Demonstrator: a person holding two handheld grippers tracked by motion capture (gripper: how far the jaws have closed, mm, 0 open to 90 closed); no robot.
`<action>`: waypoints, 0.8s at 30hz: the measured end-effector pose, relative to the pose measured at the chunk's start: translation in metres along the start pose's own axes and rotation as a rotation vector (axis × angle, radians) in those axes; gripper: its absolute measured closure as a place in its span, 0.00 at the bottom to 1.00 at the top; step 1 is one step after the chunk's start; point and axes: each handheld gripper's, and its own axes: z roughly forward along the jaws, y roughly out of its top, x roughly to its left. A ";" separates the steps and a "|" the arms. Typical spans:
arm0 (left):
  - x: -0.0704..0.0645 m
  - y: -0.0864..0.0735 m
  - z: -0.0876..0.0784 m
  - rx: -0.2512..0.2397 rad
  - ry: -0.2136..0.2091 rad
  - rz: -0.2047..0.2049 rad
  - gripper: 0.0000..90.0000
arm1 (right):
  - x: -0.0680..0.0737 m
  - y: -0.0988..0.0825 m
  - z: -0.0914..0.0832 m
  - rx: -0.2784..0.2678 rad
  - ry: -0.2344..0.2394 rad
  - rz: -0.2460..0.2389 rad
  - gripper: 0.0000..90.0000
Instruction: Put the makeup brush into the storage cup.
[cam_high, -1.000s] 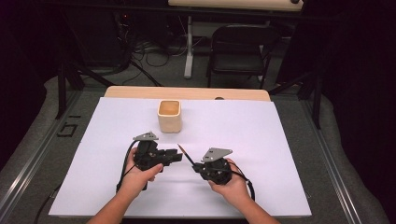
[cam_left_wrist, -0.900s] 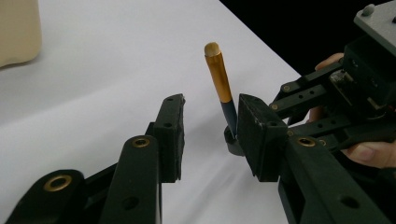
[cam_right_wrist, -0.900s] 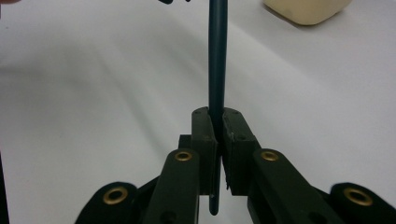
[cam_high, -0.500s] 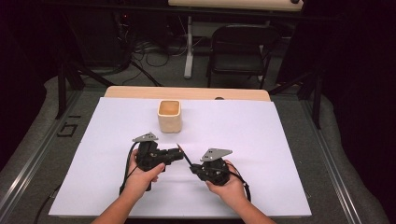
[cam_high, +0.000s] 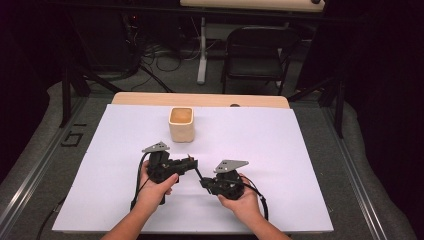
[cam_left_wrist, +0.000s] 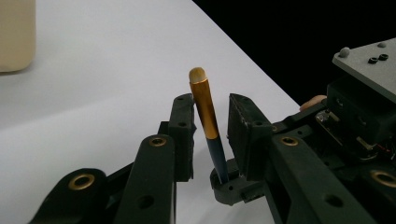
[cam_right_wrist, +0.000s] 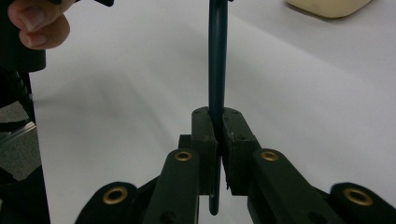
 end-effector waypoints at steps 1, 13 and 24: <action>0.000 0.000 0.000 -0.003 0.004 -0.001 0.80 | 0.000 0.000 0.000 -0.001 0.003 0.005 0.94; 0.001 -0.001 0.004 -0.026 -0.002 -0.038 0.85 | -0.002 -0.002 0.002 -0.022 0.034 0.059 0.94; 0.002 -0.003 0.006 -0.038 -0.008 -0.052 0.89 | -0.002 -0.004 0.003 -0.025 0.045 0.075 0.94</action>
